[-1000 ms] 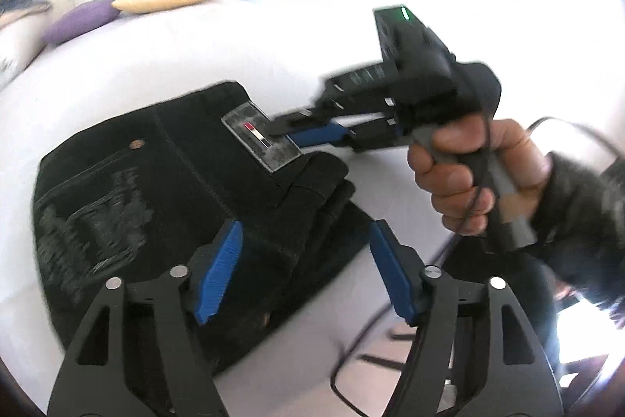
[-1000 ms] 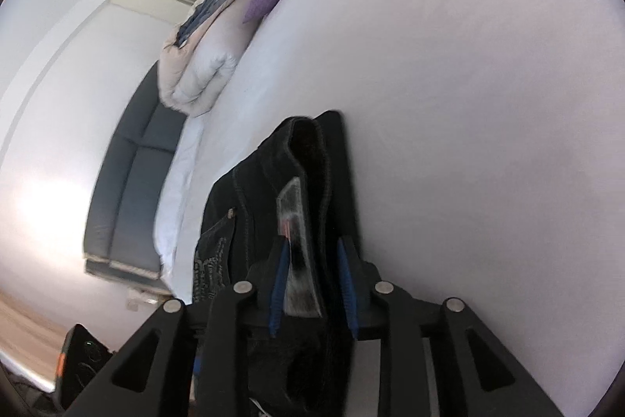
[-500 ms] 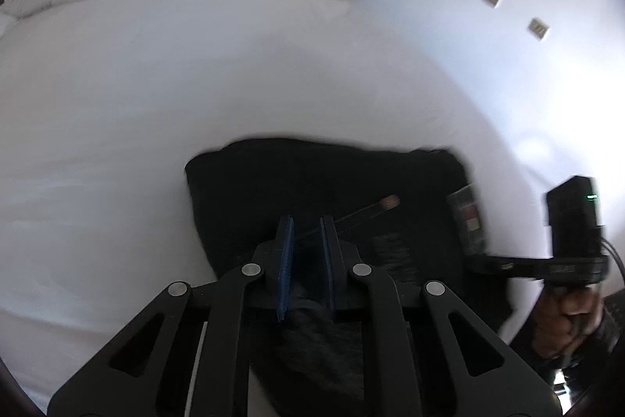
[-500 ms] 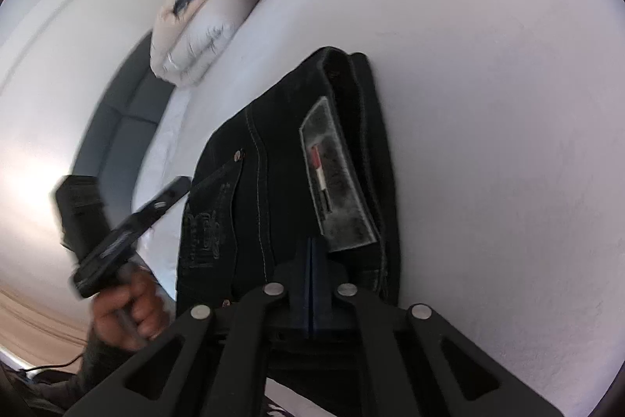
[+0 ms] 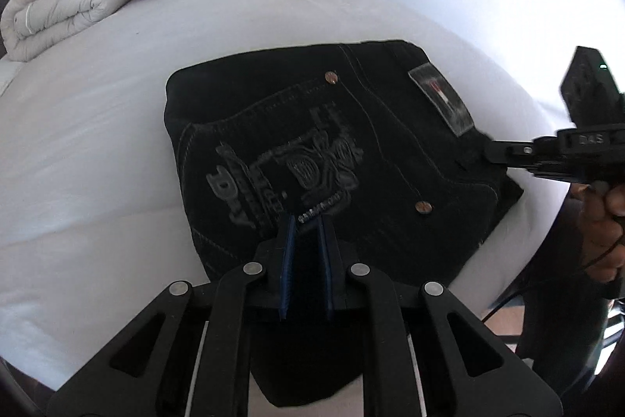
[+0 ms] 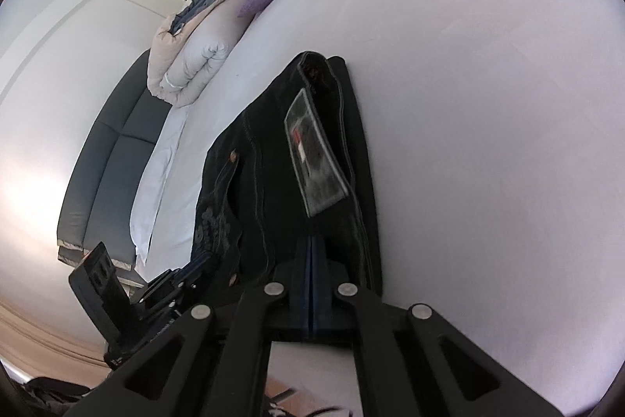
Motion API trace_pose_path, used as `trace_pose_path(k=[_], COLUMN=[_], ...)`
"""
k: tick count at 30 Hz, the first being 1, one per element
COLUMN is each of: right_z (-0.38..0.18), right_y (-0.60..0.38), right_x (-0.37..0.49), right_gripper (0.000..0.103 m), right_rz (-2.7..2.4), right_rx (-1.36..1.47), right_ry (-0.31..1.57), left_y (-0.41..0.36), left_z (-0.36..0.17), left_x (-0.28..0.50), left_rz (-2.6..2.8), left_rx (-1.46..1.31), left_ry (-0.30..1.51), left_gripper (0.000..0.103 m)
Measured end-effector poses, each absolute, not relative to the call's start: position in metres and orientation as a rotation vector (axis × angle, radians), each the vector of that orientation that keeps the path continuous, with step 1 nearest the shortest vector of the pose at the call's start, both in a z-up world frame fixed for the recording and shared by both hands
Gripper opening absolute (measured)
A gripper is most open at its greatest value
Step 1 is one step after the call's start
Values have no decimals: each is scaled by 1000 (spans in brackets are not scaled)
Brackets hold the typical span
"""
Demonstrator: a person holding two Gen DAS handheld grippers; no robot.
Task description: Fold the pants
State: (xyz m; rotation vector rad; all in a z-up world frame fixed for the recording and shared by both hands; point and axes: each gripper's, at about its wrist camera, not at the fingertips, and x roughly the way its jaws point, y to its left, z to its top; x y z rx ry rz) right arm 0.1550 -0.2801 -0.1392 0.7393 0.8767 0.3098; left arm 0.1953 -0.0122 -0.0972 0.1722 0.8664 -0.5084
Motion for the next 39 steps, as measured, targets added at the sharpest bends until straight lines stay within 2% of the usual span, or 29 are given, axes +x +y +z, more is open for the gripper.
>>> trace_pose_path(k=[8, 16, 17, 18, 20, 21, 22, 24, 25, 26, 31, 35, 39], right_z=[-160, -143, -139, -133, -125, -119, -114, -107, -105, -105, -117, -142, -143], right_y=[-283, -285, -288, -293, -303, -308, -311, -318, -321, -323, -318, -306, -293], right_x=[136, 127, 124, 120, 113, 113, 115, 125, 130, 137, 186, 223, 243], right_gripper=[0, 3, 13, 36, 62, 64, 64, 64, 64, 64, 67, 67, 66], right_rz=[292, 286, 279, 263, 258, 266, 271, 273, 277, 286, 347, 343, 377], right_rx=[778, 740, 731, 728, 741, 744, 742, 739, 744, 755, 769, 775, 756], right_ry=[883, 878, 867, 853, 820, 800, 789, 781, 784, 788, 865, 991, 1008], left_y=[-27, -20, -15, -10, 5, 13, 21, 36, 48, 55, 63, 44, 21], left_z=[-104, -94, -89, -84, -70, -66, -63, -61, -63, -64, -73, -88, -112], left_x=[192, 179, 177, 174, 167, 166, 169, 178, 187, 192, 228, 254, 276], left_rz=[-498, -502, -510, -520, -528, -523, -513, -494, -481, -471, -541, -590, -615], left_rx=[181, 129, 104, 76, 24, 7, -15, -76, -138, -180, -328, -338, -317], left_ry=[871, 863, 861, 857, 827, 817, 814, 828, 844, 849, 928, 1027, 1146], left_gripper=[11, 11, 12, 12, 12, 13, 16, 30, 62, 85, 86, 86, 85])
